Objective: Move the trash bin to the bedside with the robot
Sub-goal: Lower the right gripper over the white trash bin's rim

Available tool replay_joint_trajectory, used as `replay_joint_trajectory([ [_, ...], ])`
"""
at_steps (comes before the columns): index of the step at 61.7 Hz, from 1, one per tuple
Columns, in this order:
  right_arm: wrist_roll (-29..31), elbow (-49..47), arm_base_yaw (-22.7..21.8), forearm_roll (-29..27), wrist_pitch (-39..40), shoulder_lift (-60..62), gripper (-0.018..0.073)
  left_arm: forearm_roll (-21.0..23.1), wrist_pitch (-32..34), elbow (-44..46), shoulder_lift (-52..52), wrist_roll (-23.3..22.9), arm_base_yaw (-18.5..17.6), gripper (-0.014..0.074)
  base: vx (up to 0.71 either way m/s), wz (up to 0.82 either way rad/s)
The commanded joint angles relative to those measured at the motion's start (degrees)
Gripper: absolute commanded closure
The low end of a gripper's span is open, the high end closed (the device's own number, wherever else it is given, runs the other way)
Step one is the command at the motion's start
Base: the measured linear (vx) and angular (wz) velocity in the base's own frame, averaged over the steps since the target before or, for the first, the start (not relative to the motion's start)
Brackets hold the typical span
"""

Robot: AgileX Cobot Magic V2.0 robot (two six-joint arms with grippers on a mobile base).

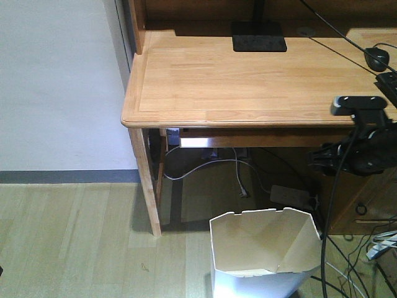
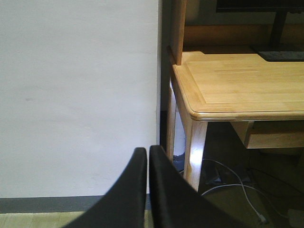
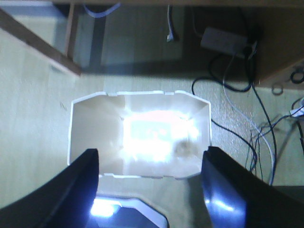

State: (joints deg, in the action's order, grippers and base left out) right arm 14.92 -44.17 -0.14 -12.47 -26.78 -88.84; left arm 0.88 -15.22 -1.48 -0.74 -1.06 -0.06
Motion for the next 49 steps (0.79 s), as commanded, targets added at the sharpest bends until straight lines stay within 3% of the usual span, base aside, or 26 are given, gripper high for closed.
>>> replay_joint_trajectory([
  [1, 2.8, -3.2, -2.0, -1.5, 1.3, -4.2, 0.0104, 0.2, 4.0, -1.1, -0.8, -0.3, -0.1, 0.0603, 0.00, 0.00],
  [20, 13.9, -4.7, -9.9, -4.4, 5.7, -19.2, 0.0104, 0.2, 4.0, -1.1, -0.8, -0.3, -0.1, 0.0603, 0.00, 0.00],
  [35, 15.3, -10.9, -13.0, -4.2, 9.6, -33.3, 0.0095, 0.2, 4.0, -1.1, -0.8, -0.3, -0.1, 0.0603, 0.00, 0.00],
  [49, 18.1, -18.6, -13.0, -4.4, 9.5, -45.3, 0.0060, 0.2, 4.0, -1.1, -0.8, -0.3, -0.1, 0.0603, 0.00, 0.00],
])
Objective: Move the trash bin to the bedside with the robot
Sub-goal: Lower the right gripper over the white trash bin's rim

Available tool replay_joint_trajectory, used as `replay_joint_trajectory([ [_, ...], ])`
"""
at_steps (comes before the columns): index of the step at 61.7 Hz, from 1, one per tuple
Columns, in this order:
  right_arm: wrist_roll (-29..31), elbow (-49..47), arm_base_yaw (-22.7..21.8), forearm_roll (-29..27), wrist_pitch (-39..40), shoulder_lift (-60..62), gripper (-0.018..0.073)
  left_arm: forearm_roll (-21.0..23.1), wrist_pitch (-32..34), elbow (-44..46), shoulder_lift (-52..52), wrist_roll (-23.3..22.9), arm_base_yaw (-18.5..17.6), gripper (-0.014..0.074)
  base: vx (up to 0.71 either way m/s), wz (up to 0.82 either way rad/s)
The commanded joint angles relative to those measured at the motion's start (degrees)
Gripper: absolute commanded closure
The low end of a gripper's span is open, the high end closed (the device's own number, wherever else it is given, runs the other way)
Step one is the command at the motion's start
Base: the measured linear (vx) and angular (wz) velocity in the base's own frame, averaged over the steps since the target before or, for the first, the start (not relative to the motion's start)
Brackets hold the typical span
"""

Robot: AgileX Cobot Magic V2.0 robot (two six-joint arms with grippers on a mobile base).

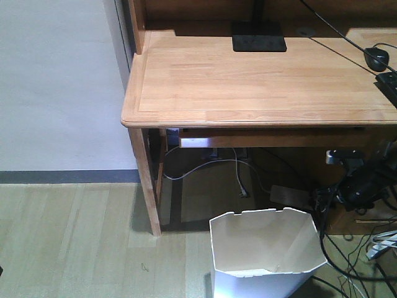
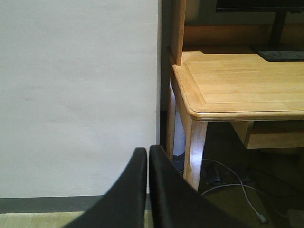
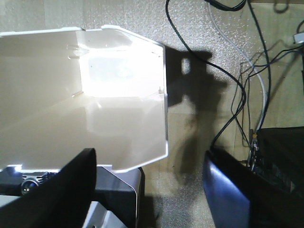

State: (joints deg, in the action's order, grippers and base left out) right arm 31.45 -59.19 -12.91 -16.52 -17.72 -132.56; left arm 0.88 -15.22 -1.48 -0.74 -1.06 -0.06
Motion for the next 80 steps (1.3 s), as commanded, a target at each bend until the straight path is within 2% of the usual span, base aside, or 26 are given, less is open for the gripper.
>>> replay_joint_trajectory([
  [1, 1.6, -4.0, -0.2, -0.3, 0.3, -2.4, 0.0057, 0.2, 4.0, -1.1, -0.8, -0.3, -0.1, 0.0603, 0.00, 0.00],
  [30, 2.7, -15.9, -0.2, -1.6, -0.3, -22.0, 0.0048, 0.2, 4.0, -1.1, -0.8, -0.3, -0.1, 0.0603, 0.00, 0.00],
  [67, 2.7, -32.4, -0.5, -1.2, -6.8, -34.3, 0.0048, 0.2, 4.0, -1.1, -0.8, -0.3, -0.1, 0.0603, 0.00, 0.00],
  [76, 2.5, -35.4, -1.1, -1.2, -8.2, -36.4, 0.0074, 0.2, 4.0, -1.1, -0.8, -0.3, -0.1, 0.0603, 0.00, 0.00],
  [80, 2.5, -36.6, -1.1, -1.1, -8.9, -37.3, 0.0114, 0.2, 4.0, -1.1, -0.8, -0.3, -0.1, 0.0603, 0.00, 0.00],
])
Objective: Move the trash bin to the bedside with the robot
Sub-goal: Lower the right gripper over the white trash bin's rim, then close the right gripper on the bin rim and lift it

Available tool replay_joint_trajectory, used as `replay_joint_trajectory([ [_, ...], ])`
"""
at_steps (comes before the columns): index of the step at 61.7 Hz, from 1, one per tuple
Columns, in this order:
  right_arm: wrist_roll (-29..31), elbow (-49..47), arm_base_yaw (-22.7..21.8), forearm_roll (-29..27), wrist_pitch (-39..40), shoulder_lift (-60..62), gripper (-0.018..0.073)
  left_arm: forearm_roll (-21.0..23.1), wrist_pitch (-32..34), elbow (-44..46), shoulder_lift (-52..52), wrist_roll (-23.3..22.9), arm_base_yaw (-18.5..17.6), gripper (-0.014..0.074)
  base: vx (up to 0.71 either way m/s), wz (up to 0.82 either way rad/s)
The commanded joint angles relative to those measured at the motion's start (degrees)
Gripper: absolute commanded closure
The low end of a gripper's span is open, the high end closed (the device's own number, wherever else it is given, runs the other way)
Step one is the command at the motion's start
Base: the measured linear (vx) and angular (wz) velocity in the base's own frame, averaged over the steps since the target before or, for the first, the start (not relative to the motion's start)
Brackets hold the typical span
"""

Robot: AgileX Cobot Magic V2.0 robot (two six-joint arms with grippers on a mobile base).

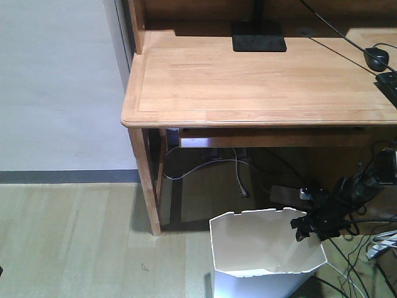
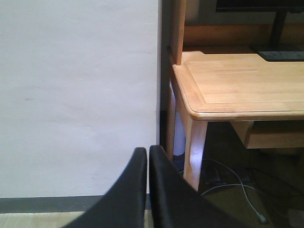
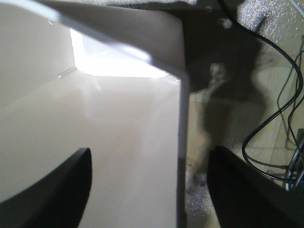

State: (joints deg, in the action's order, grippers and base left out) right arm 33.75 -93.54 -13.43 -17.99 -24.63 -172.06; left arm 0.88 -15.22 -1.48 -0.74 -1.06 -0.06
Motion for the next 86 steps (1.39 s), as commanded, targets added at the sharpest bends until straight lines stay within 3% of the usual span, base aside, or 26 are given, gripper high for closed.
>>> replay_joint_trajectory([
  [1, 0.2, -2.5, -0.6, 0.6, -2.1, 2.0, 0.0127, 0.2, 4.0, -1.1, -0.8, -0.3, -0.1, 0.0603, 0.00, 0.00],
  [9, 0.2, -4.1, -0.6, 0.8, -3.5, 0.7, 0.0312, 0.2, 4.0, -1.1, -0.8, -0.3, -0.1, 0.0603, 0.00, 0.00],
  [17, 0.6, -4.5, -0.6, 0.2, -3.9, 0.2, 0.0578, 0.2, 4.0, -1.1, -0.8, -0.3, -0.1, 0.0603, 0.00, 0.00],
  [30, 2.2, -4.4, -0.7, -3.5, -4.1, 1.0, 0.0568, 0.2, 4.0, -1.1, -0.8, -0.3, -0.1, 0.0603, 0.00, 0.00],
  [45, 21.8, -4.4, -0.7, -21.9, -9.7, 2.5, 0.0565, 0.2, 4.0, -1.1, -0.8, -0.3, -0.1, 0.0603, 0.00, 0.00],
  [53, 28.2, -4.4, -0.7, -29.7, -15.0, 3.0, 0.0564, 0.2, 4.0, -1.1, -0.8, -0.3, -0.1, 0.0603, 0.00, 0.00],
  [66, 28.7, -3.9, -0.7, -31.5, -24.3, 5.4, 0.0564, 0.2, 4.0, -1.1, -0.9, -0.3, -0.1, 0.0603, 0.00, 0.00],
  [75, 30.3, 1.6, -0.7, -31.7, -20.9, 11.5, 0.0564, 0.2, 4.0, -1.1, -0.9, -0.3, -0.1, 0.0603, 0.00, 0.00],
  [86, 37.0, 11.3, -0.7, -34.8, -17.8, 20.9, 0.0564, 0.2, 4.0, -1.1, -0.9, -0.3, -0.1, 0.0603, 0.00, 0.00],
])
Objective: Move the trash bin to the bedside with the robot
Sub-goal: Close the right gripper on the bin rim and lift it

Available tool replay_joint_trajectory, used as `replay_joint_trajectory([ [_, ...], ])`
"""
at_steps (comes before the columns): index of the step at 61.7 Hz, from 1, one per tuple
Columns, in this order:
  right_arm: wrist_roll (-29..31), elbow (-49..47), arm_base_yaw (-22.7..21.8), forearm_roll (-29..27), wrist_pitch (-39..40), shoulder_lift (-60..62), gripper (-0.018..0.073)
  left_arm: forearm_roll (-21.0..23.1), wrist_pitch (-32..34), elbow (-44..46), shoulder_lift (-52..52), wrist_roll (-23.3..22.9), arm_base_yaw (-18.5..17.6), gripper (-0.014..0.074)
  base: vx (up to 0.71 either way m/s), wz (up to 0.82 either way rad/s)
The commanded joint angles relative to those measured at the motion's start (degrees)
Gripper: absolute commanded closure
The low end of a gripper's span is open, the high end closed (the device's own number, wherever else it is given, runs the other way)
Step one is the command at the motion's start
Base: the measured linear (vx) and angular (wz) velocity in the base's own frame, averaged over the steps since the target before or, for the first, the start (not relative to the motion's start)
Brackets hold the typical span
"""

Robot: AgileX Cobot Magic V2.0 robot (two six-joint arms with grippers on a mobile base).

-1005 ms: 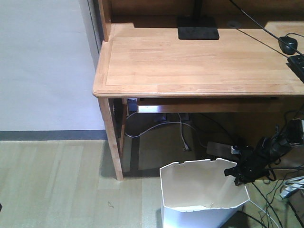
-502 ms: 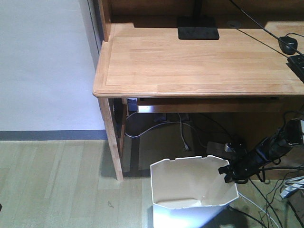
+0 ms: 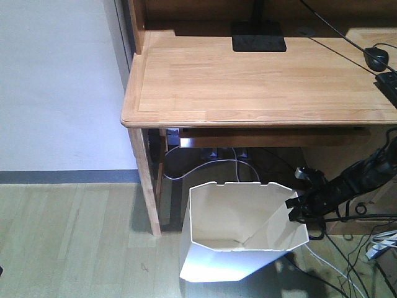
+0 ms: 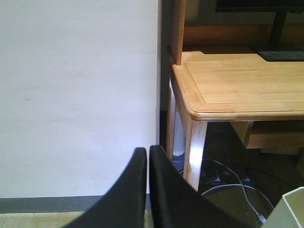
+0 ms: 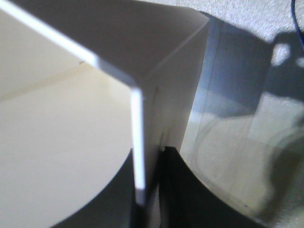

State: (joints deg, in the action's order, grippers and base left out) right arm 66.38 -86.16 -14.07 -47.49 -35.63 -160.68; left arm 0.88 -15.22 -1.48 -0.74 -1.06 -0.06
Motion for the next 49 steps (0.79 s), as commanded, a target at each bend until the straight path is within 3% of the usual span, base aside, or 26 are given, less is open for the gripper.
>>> replay_joint_trajectory([
  [1, 5.1, 5.3, -0.1, -5.7, -6.8, 10.3, 0.0564, 0.2, 4.0, -1.1, -0.9, -0.3, -0.1, 0.0603, 0.00, 0.00],
  [27, 17.6, 25.6, 0.1, -14.1, -6.2, 28.8, 0.0564, 0.2, 4.0, -1.1, -0.9, -0.3, -0.1, 0.0603, 0.00, 0.00],
  [49, 17.3, 26.2, 0.1, -13.8, -11.8, 29.5, 0.0564, 0.2, 4.0, -1.1, -0.9, -0.3, -0.1, 0.0603, 0.00, 0.00],
])
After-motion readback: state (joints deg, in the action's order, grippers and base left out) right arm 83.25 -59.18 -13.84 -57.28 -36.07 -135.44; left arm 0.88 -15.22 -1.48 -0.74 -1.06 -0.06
